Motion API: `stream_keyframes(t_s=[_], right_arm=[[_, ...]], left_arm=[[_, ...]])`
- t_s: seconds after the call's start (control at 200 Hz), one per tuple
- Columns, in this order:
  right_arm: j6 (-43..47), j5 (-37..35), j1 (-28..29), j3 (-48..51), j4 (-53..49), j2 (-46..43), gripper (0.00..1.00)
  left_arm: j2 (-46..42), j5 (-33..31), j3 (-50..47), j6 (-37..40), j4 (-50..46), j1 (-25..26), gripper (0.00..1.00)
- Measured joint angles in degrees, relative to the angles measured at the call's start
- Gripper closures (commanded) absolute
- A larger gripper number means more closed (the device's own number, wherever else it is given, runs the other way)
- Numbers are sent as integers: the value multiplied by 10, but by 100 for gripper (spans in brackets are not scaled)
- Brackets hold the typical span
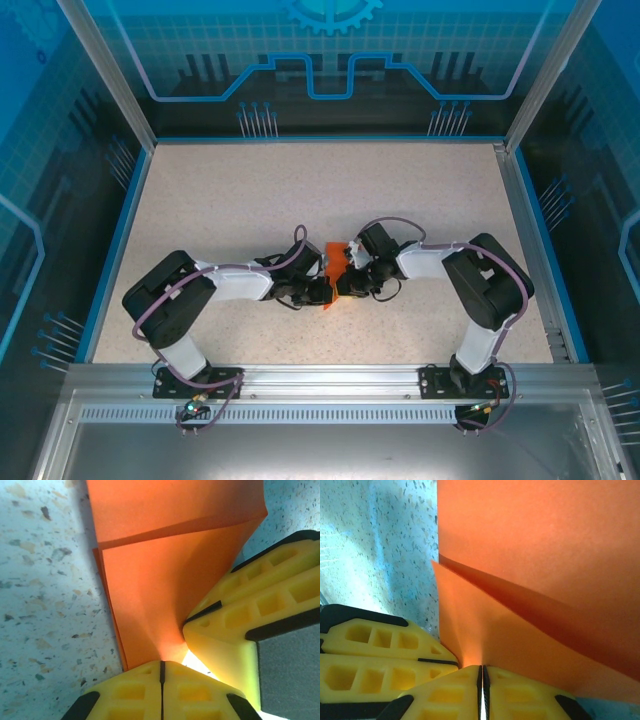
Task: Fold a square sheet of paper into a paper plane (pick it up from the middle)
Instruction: Third fold the triangle at the center of the table.
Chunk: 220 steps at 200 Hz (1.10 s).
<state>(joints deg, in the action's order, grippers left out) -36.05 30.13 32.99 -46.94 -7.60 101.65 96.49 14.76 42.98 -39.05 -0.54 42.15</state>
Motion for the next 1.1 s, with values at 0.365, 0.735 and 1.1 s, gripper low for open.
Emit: stream_keyframes(t_s=[0.365,0.735,1.1], right_arm=[[-4,-1,-7,0,3,-27,87],[-16,-15,4,-4,24,6,90],[-21,-10,-27,-4,30,9,88]], left_arm=[[0,-1,0,1,0,0,94],[0,-2,0,1,0,0,94],[-3,-4,-4,2,3,0,95]])
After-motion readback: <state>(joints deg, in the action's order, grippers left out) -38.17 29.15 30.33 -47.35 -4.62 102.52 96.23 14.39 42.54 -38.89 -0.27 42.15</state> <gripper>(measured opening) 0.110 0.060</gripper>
